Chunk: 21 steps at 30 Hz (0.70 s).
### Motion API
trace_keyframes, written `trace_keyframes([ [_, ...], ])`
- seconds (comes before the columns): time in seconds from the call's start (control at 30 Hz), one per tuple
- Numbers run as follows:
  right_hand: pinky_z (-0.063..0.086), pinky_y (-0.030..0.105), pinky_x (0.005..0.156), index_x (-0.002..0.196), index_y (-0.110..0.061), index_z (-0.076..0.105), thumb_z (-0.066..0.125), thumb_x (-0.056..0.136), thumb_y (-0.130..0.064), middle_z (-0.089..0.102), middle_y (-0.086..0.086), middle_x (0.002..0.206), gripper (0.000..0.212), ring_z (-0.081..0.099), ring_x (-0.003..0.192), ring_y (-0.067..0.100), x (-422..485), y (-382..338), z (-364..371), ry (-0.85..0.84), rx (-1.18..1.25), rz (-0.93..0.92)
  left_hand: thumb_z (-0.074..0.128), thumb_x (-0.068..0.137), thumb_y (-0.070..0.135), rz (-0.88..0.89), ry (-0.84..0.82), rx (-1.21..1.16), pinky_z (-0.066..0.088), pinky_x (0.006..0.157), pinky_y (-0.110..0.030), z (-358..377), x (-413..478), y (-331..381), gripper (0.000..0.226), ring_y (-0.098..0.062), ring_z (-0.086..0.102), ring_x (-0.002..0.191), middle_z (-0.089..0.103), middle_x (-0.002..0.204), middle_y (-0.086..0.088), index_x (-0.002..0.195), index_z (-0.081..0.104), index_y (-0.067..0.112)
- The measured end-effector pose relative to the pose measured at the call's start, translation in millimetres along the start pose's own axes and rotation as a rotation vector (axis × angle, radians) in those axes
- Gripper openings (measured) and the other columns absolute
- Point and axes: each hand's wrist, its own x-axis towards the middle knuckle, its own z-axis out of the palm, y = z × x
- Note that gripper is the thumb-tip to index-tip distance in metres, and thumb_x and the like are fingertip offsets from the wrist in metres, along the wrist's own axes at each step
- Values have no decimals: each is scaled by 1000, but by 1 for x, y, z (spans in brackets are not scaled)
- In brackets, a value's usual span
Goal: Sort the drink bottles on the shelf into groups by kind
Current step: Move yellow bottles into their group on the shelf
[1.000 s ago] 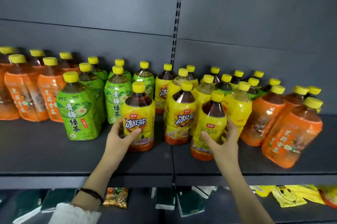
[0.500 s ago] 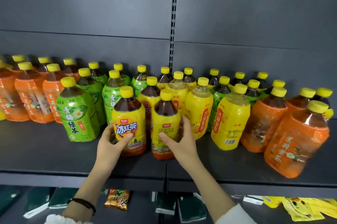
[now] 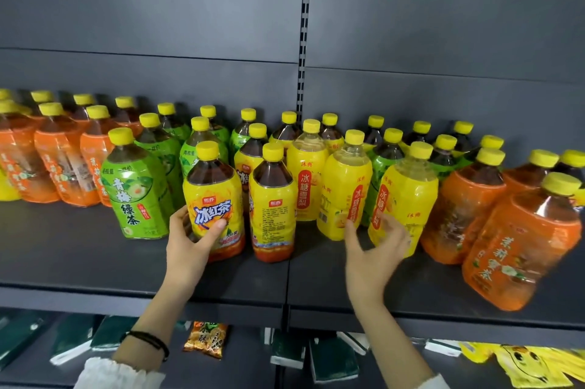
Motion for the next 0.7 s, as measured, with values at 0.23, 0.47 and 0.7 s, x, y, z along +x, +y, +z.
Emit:
trace_keyframes([
  [0.23,39,47,105,142,-12,26,87,63,-34,43,13,141,102,44,129,31,73,33,-32,-75,-132,191,69,83,28,-12,-51,-6,44,89,-32,13,5,5,69,-16,51,109,54,127,-5,139,34,13],
  [0.47,50,47,96,133,-29,37,84,51,-55,56,1,127,99,56,116,21,62,32,-56,-289,3,205,68,79,36,44,-50,-49,48,93,-31,18,-8,-1,70,-10,57,112,57,129,2,140,38,21],
  [0.7,56,36,84,108,-42,42,92,38,-48,63,-1,116,86,65,104,10,24,12,-54,-705,291,272,74,80,32,70,173,52,41,105,-49,22,-37,-8,70,-20,39,129,40,133,-2,137,38,16],
])
